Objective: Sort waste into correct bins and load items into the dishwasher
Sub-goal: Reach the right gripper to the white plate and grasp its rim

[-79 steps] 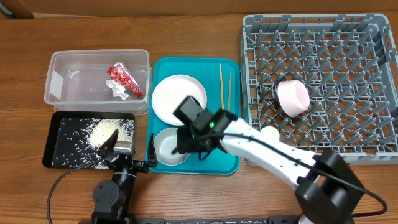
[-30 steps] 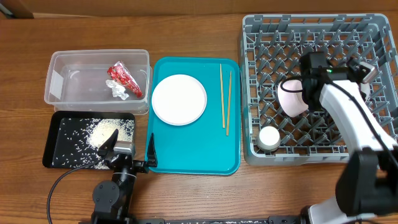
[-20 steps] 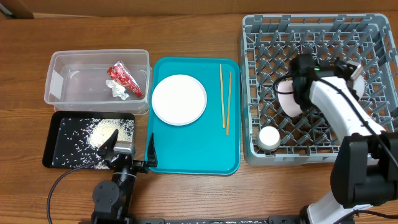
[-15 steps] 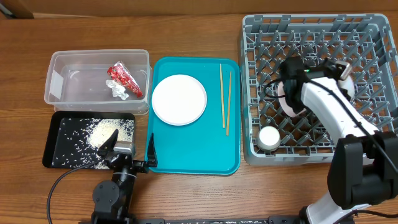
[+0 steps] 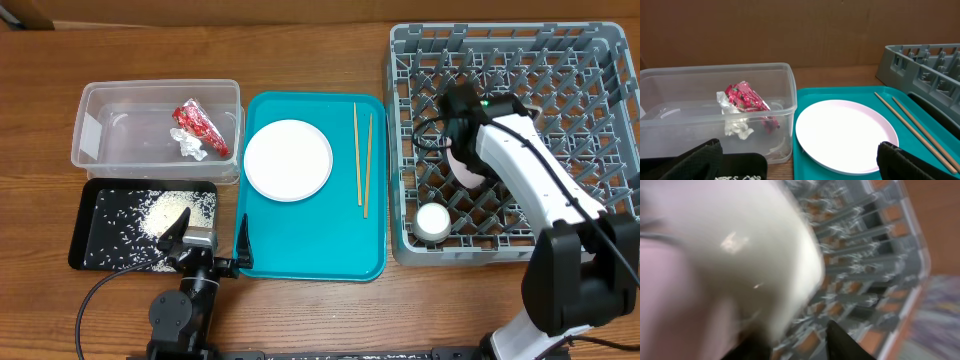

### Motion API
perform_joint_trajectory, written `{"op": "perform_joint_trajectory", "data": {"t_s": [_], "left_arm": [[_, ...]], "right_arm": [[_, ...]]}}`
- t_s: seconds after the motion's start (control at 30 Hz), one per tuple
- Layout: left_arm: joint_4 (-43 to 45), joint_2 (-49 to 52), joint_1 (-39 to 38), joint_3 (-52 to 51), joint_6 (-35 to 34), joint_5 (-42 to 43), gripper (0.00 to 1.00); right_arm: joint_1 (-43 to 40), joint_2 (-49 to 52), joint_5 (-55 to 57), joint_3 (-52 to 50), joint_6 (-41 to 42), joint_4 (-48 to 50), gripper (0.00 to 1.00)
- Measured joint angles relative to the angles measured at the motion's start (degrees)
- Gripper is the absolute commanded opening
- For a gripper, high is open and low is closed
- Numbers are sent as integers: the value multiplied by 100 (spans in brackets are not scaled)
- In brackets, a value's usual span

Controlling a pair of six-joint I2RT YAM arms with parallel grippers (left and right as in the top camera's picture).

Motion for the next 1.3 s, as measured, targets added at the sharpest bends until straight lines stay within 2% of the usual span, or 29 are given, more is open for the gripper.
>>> {"op": "perform_joint_trajectory", "data": {"t_s": [0.13,0.3,0.43,0.57,0.77,0.87,0.93,1.0,1.17,1.3], "left_arm": [[0,0,0,0,0,-2,100],[0,0,0,0,0,-2,100],[0,0,0,0,0,-2,100],[0,0,0,0,0,-2,100],[0,0,0,0,0,-2,100],[0,0,0,0,0,-2,100],[0,0,0,0,0,-2,100],[0,0,0,0,0,-2,100],[0,0,0,0,0,0,100],[2,0,0,0,0,0,100]], "right_arm": [[555,-463,-1064,527,-162,216,60],[1386,-992,-3047,761,-752,1233,60],[2046,-841,-4026,695,-944,1882,58],[2636,-363,-4409,538,-935,2490,52],[2874,815,-4247,376,70,2717,50],[2820,1392,-4286,356,358,3036,42],[2802,1676,-4369,356,463,3163,21],[2802,1836,-4437,356,568,3154,6],[2765,1812,-4448,411,754,2865,4],[2791,1589,-3956,439,763,2238,4]]}}
